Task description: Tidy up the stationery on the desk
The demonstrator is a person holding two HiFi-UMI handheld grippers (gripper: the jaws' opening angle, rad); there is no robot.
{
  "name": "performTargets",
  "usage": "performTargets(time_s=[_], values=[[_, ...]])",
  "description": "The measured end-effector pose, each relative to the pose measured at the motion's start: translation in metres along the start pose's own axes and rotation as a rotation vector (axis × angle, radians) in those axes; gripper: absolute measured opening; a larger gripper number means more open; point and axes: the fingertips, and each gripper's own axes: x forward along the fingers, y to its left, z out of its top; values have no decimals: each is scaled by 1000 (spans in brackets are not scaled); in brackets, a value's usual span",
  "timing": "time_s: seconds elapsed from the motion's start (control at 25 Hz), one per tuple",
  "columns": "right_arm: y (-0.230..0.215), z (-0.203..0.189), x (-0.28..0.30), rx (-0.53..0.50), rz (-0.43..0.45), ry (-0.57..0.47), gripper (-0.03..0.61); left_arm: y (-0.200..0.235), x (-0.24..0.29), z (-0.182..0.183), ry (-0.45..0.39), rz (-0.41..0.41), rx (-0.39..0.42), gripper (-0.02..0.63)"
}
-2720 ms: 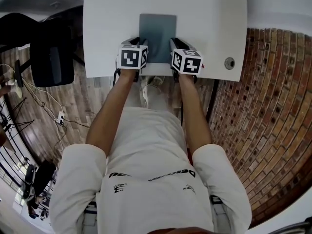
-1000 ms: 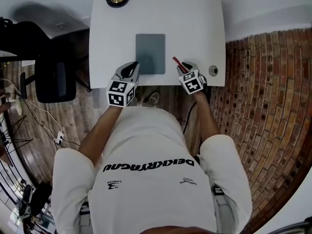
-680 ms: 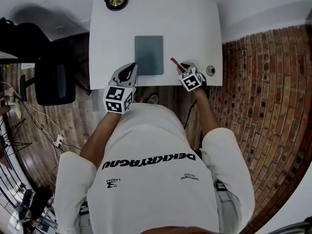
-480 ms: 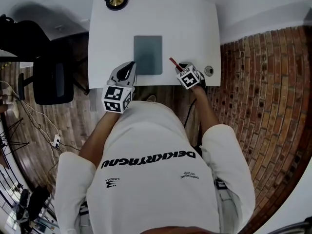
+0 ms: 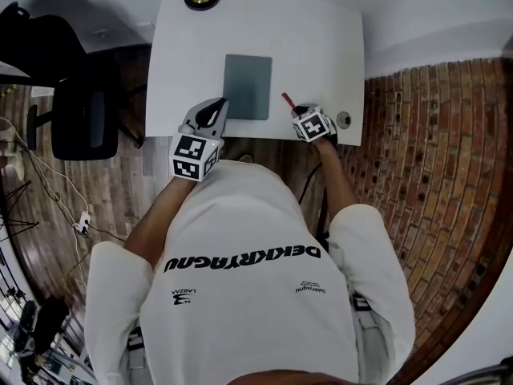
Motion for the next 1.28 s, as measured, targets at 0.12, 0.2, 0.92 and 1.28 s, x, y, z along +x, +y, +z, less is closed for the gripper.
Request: performTargets(time_s=[0.12,0.2,0.92,1.28], values=[[-4,5,-6,107,4,-35,51,1,-1,-1,4,-1,1,-3],[-5,10,-11,182,21,-64,51,2,-2,-1,5,-1,2,-3],[-3,72,7,751,176,-203,51,12,-3,6,-8,16,7,-3],[1,82,34,876,193,-181,51,21,-4,7,-12,38,-3,-3]])
